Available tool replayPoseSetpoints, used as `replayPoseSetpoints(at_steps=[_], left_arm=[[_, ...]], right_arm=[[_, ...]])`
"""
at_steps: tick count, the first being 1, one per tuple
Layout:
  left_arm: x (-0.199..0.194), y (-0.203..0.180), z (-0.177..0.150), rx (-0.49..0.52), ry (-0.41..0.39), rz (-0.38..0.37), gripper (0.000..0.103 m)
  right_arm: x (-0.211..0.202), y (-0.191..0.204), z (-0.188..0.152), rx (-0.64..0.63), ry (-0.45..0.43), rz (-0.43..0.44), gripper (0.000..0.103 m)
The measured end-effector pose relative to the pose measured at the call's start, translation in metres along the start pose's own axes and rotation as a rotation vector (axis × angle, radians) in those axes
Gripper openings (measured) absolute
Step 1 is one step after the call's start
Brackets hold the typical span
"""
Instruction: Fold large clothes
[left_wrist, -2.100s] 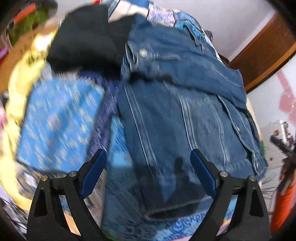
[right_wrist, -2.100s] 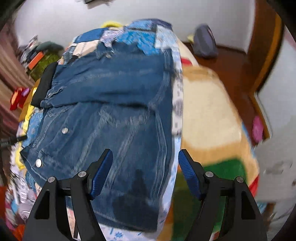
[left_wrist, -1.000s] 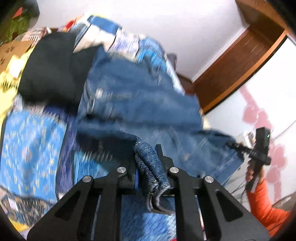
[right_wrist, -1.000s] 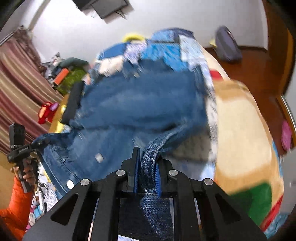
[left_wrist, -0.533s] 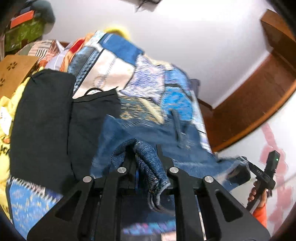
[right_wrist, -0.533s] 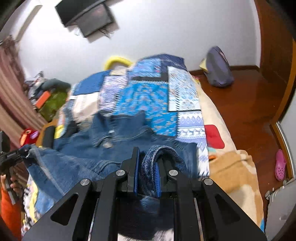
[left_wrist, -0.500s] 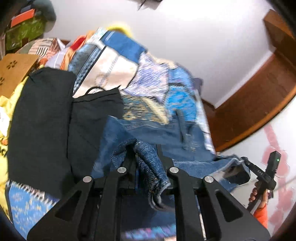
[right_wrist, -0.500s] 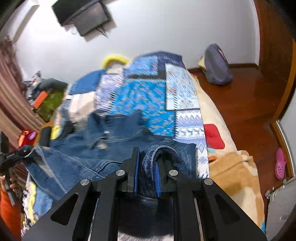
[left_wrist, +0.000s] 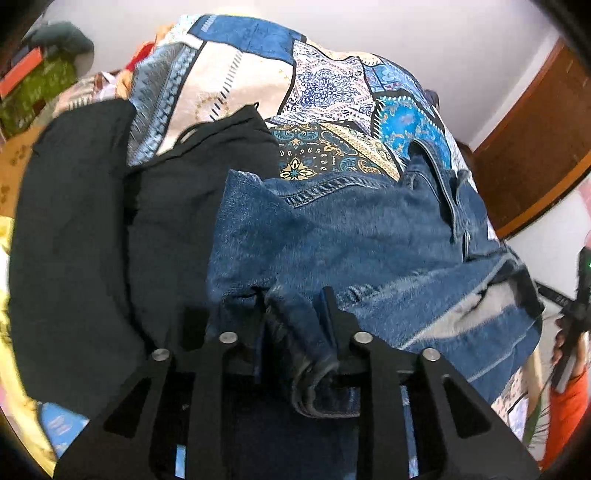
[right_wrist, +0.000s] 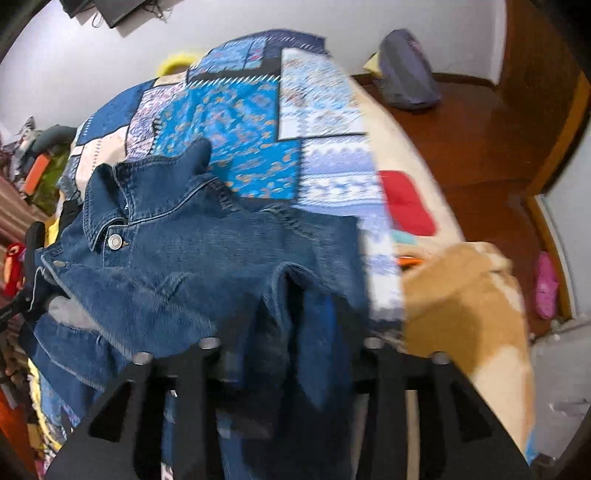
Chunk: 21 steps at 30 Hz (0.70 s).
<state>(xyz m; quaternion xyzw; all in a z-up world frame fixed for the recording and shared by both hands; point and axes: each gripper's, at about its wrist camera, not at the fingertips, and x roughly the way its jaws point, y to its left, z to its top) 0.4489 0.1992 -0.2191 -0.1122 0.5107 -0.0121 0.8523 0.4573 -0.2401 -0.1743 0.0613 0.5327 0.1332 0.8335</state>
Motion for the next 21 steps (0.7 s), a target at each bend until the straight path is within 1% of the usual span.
replayPoseSetpoints(at_steps=[2,3,4,6,8,11,13,16,17,19,21], left_arm=[[-0.016,-0.007,-0.004,0.056,-0.024,0.043,0.041],[-0.026,-0.011,-0.007,0.086,-0.051,0.08,0.052],[-0.038,-0.014,-0.01,0.107,-0.084,0.106,0.057],[-0.056,-0.017,-0.017,0.126,-0.118,0.116,0.057],[-0.071,-0.02,-0.023,0.124,-0.122,0.093,0.057],[-0.083,-0.031,-0.035,0.149,-0.133,0.065,0.057],[-0.087,-0.045,-0.049,0.189,-0.135,0.059,0.057],[-0.08,-0.064,-0.068,0.248,-0.114,0.048,0.057],[-0.075,-0.069,-0.073,0.263,-0.113,0.06,0.057],[-0.063,-0.078,-0.082,0.293,-0.118,0.117,0.057],[-0.048,-0.082,-0.087,0.309,-0.099,0.141,0.057]], right_arm=[[-0.017,-0.003,-0.005,0.0,-0.021,-0.004,0.04],[-0.027,-0.003,-0.009,-0.002,-0.025,-0.006,0.04],[-0.037,-0.001,-0.013,-0.015,-0.032,-0.005,0.04],[-0.051,0.006,-0.023,-0.054,-0.05,0.001,0.04],[-0.065,0.019,-0.035,-0.104,-0.06,0.017,0.04],[-0.07,0.041,-0.048,-0.162,-0.062,0.045,0.04],[-0.068,0.056,-0.059,-0.2,-0.06,0.068,0.04],[-0.059,0.079,-0.071,-0.246,-0.036,0.106,0.04],[-0.053,0.086,-0.073,-0.258,-0.026,0.117,0.04],[-0.04,0.098,-0.079,-0.272,-0.002,0.129,0.04],[-0.027,0.106,-0.08,-0.281,0.019,0.134,0.04]])
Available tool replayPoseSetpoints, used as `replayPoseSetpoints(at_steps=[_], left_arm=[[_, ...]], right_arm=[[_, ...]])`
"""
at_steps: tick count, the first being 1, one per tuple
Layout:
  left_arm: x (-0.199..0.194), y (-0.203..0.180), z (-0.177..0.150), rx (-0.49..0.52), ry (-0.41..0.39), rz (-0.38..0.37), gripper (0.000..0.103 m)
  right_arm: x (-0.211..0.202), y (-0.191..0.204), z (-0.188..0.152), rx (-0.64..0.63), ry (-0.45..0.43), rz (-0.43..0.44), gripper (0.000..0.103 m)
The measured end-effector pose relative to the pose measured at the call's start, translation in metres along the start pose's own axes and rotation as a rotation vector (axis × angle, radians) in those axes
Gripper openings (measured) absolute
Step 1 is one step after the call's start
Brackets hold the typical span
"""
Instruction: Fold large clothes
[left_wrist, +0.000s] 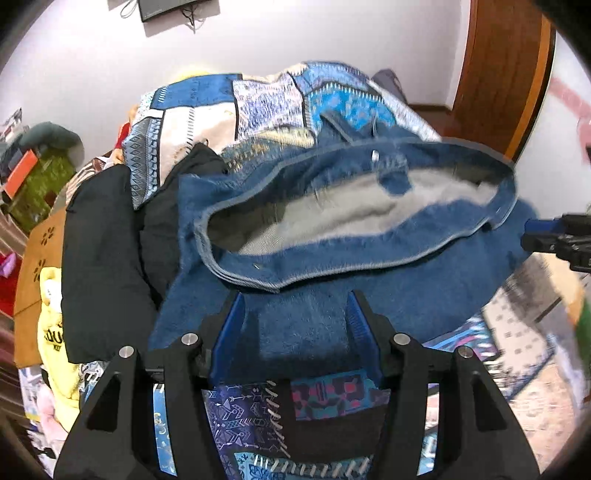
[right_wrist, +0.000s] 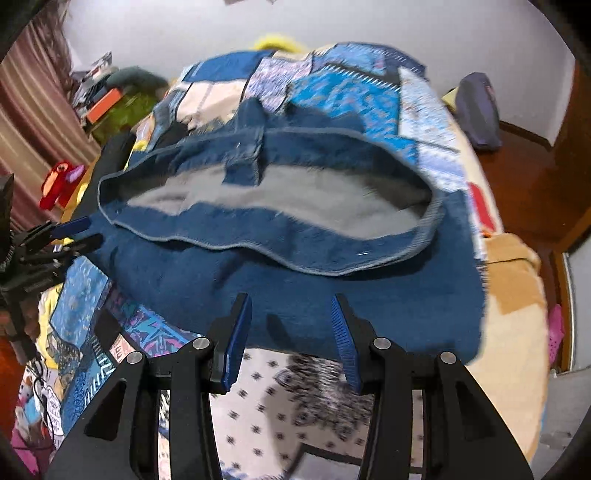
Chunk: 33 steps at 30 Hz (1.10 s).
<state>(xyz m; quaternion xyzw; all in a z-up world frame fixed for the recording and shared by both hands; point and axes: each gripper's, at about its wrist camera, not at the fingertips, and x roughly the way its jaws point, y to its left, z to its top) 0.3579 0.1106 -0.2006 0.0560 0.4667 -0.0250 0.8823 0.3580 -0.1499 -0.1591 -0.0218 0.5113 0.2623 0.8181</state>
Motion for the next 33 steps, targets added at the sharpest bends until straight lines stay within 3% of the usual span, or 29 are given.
replayPoseSetpoints(at_steps=[5,11,13,16,20,24,29,33], left_arm=[[0.036,-0.002,-0.001,0.004,0.022,0.006,0.056],[0.074,0.038,0.051,-0.148,0.011,0.025,0.056],[0.079,0.056,0.075,-0.209,-0.001,0.03,0.054],[0.071,0.079,0.102,-0.312,-0.058,-0.046,0.053],[0.043,0.087,0.122,-0.327,-0.16,0.043,0.054],[0.024,0.087,0.114,-0.299,-0.174,0.046,0.054],[0.013,0.077,0.082,-0.269,-0.13,0.042,0.055],[0.005,0.075,0.047,-0.296,-0.09,0.018,0.066]], right_arm=[[0.034,0.01,0.01,-0.014,0.026,0.004,0.041],[0.06,0.003,0.056,0.004,0.025,-0.025,0.041],[0.056,-0.002,0.075,0.018,-0.024,-0.06,0.041],[0.041,-0.012,0.107,0.059,-0.129,-0.16,0.041],[0.018,-0.016,0.123,0.093,-0.202,-0.153,0.041],[0.006,-0.004,0.11,0.06,-0.211,-0.117,0.041],[0.01,0.022,0.087,-0.034,-0.149,-0.111,0.041],[0.011,0.039,0.06,-0.118,-0.103,-0.124,0.041]])
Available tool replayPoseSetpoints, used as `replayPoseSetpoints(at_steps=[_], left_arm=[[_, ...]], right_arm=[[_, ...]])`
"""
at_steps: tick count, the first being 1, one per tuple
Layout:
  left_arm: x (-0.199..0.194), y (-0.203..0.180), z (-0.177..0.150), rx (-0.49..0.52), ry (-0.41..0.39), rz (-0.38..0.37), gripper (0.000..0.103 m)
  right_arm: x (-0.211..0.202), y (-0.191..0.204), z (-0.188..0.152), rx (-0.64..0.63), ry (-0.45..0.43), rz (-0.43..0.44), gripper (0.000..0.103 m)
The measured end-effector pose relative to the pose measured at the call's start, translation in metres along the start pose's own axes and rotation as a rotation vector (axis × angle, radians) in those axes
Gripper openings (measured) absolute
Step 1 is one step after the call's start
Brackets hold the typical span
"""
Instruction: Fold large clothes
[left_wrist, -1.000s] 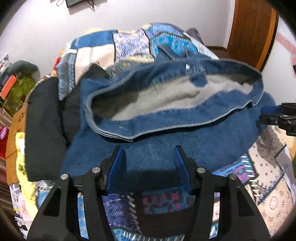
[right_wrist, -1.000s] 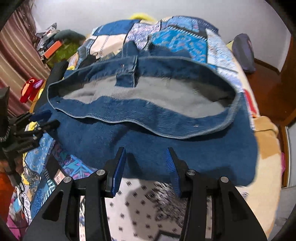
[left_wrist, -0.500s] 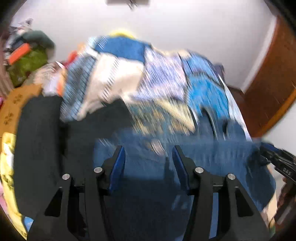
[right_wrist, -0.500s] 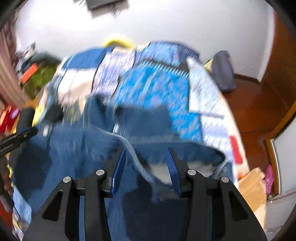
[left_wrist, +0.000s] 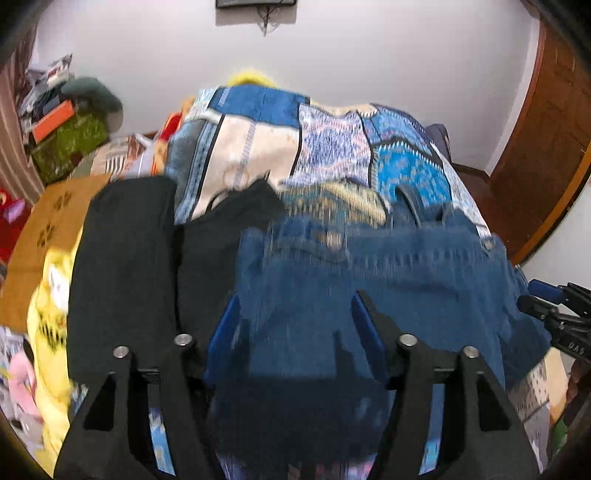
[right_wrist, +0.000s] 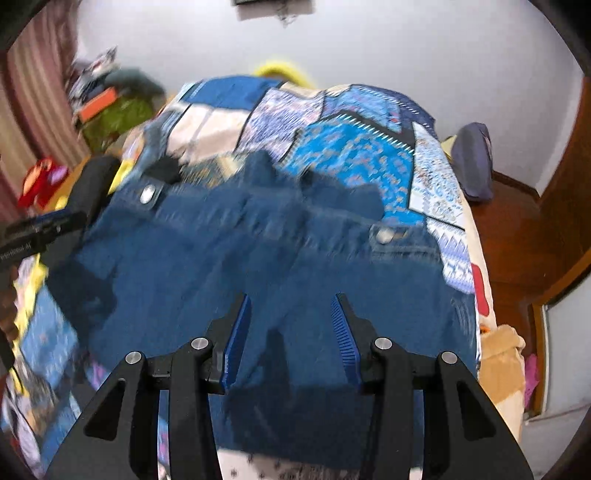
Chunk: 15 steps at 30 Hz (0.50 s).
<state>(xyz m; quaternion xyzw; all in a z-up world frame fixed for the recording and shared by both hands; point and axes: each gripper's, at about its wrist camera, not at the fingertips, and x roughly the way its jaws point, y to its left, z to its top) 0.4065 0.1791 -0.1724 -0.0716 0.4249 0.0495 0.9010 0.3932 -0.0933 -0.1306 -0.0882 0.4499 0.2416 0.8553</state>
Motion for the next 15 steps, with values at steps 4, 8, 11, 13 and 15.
replayPoseSetpoints(at_steps=[4,8,11,13,15], left_arm=[[-0.005,0.018,-0.037,-0.085,0.058,-0.016,0.079],[-0.01,0.039,-0.073,-0.22,0.069,-0.019,0.082],[-0.004,0.049,-0.092,-0.286,0.115,-0.051,0.083],[0.003,0.056,-0.105,-0.367,0.145,-0.101,0.083],[0.013,0.06,-0.112,-0.439,0.171,-0.17,0.083]], right_arm=[[0.002,0.012,-0.024,-0.028,0.037,0.025,0.042],[0.018,0.011,-0.044,0.047,0.104,0.076,0.043],[0.02,0.008,-0.052,0.076,0.078,0.07,0.051],[0.018,0.007,-0.053,0.084,0.068,0.066,0.053],[0.016,0.007,-0.053,0.085,0.067,0.069,0.053]])
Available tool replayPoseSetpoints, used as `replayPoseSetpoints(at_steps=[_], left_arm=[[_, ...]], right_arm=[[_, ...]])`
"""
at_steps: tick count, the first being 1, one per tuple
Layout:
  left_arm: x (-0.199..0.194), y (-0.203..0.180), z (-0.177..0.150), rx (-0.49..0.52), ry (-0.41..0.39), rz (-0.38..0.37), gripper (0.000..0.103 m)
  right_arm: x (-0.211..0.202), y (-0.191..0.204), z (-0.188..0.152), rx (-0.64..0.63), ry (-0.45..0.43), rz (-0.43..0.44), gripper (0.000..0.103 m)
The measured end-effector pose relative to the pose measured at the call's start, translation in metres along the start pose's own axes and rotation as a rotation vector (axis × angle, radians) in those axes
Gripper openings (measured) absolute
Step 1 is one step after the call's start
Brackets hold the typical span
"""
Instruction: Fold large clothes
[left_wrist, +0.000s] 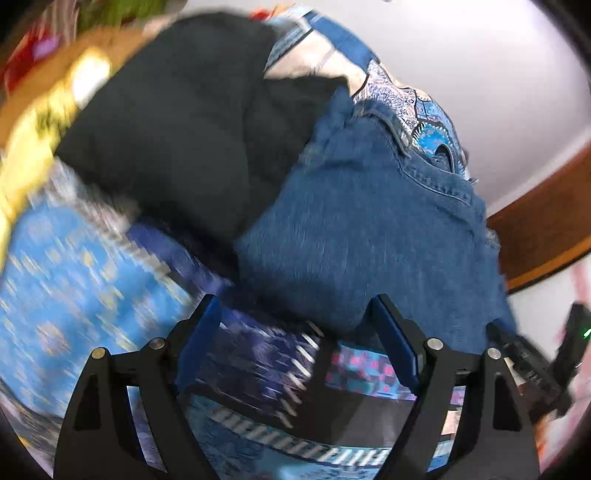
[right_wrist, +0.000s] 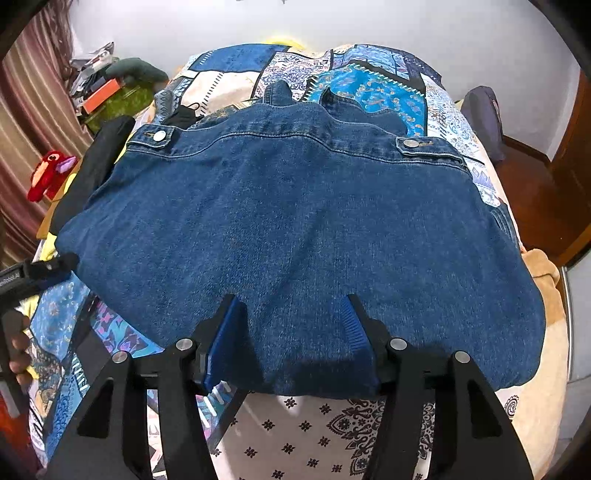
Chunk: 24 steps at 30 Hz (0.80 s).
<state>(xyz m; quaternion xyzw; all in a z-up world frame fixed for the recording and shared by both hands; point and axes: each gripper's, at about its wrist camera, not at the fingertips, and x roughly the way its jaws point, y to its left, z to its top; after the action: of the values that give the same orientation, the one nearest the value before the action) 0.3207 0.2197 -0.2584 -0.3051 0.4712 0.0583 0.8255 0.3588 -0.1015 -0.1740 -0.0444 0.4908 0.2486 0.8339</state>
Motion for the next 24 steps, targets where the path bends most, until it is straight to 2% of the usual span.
replayPoseSetpoints(at_steps=[2,5,8,15,17,18,20,21,24], left_arm=[[0.008,0.003,-0.001,-0.048,0.023,-0.058,0.083],[0.017,0.001,0.002,-0.12,0.014,-0.152,0.083],[0.033,-0.007,0.009,-0.153,0.031,-0.238,0.083],[0.067,-0.021,0.025,-0.214,0.025,-0.2,0.08],[0.066,-0.025,0.026,-0.22,0.015,-0.171,0.073],[0.064,-0.028,0.026,-0.218,0.007,-0.157,0.066],[0.055,-0.031,0.025,-0.22,-0.024,-0.121,0.05],[0.049,-0.034,0.024,-0.222,-0.045,-0.094,0.037],[0.029,-0.049,0.024,-0.199,-0.091,-0.061,0.028]], right_arm=[[-0.001,0.002,-0.001,-0.01,-0.005,-0.007,0.054],[0.0,0.004,-0.002,-0.018,-0.01,-0.013,0.056],[0.003,0.004,-0.003,-0.012,-0.014,-0.011,0.057],[0.003,0.004,-0.004,-0.007,-0.016,-0.012,0.058],[0.003,0.004,-0.003,-0.006,-0.014,-0.014,0.058],[0.003,0.005,-0.003,-0.005,-0.013,-0.017,0.058],[0.0,0.007,-0.003,-0.01,-0.009,-0.036,0.058],[-0.001,0.008,-0.004,-0.015,-0.008,-0.044,0.058],[-0.008,0.014,-0.004,-0.042,0.002,-0.065,0.058]])
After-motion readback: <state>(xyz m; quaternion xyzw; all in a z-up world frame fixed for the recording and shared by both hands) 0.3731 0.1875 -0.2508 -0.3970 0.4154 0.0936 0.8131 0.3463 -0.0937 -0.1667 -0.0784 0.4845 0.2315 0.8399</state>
